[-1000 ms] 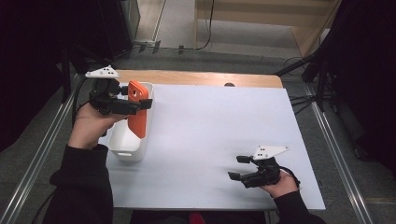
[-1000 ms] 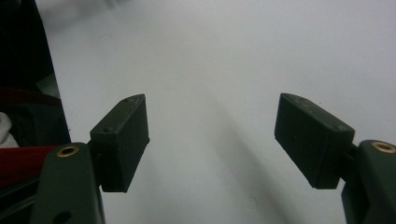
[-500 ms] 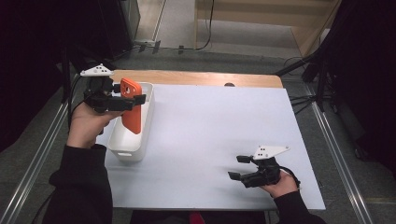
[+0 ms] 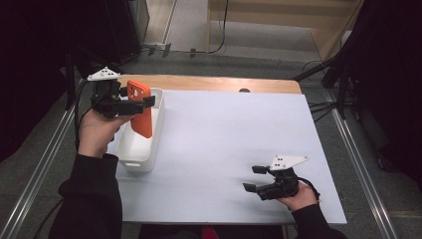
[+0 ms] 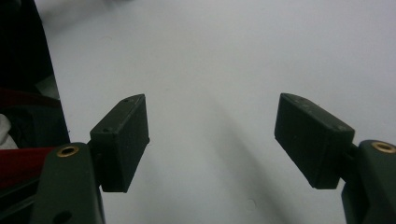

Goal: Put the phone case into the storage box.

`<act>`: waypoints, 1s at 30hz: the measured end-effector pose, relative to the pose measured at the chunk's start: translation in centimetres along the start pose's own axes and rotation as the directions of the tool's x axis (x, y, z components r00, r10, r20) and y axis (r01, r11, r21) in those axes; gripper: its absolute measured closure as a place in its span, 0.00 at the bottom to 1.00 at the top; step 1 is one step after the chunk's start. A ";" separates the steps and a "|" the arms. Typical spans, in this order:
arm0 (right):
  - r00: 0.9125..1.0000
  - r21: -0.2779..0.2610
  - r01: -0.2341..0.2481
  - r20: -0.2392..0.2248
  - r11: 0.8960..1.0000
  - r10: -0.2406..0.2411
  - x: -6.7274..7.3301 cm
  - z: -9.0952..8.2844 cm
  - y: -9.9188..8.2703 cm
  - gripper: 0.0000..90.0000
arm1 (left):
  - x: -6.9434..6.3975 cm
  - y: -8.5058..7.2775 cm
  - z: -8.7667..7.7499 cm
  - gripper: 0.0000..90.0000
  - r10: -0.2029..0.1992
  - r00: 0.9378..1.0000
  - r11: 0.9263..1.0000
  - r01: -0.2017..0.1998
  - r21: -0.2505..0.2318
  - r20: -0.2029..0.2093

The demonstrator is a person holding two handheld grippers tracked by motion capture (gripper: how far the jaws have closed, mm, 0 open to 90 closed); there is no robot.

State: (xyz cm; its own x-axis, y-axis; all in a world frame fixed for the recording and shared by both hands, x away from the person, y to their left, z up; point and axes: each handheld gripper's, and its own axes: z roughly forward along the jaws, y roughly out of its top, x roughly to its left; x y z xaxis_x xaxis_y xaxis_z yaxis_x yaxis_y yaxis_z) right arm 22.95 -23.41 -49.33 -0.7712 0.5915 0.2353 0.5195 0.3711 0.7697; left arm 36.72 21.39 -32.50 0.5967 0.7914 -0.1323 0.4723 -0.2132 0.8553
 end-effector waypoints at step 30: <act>1.000 -0.044 -0.006 0.002 0.999 0.006 -0.1 -0.4 0.4 0.28 | 2.6 3.1 4.3 0.18 -0.032 0.982 0.999 0.027 -0.031 -0.187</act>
State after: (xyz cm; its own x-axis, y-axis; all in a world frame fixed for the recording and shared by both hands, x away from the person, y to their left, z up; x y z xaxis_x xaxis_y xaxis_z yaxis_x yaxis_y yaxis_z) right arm 23.08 -23.56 -48.78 -0.7670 0.5955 0.2389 0.5077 0.3356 0.7935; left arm 42.55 20.28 -32.36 0.4499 0.8908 -0.0638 0.4676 -0.1740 0.8666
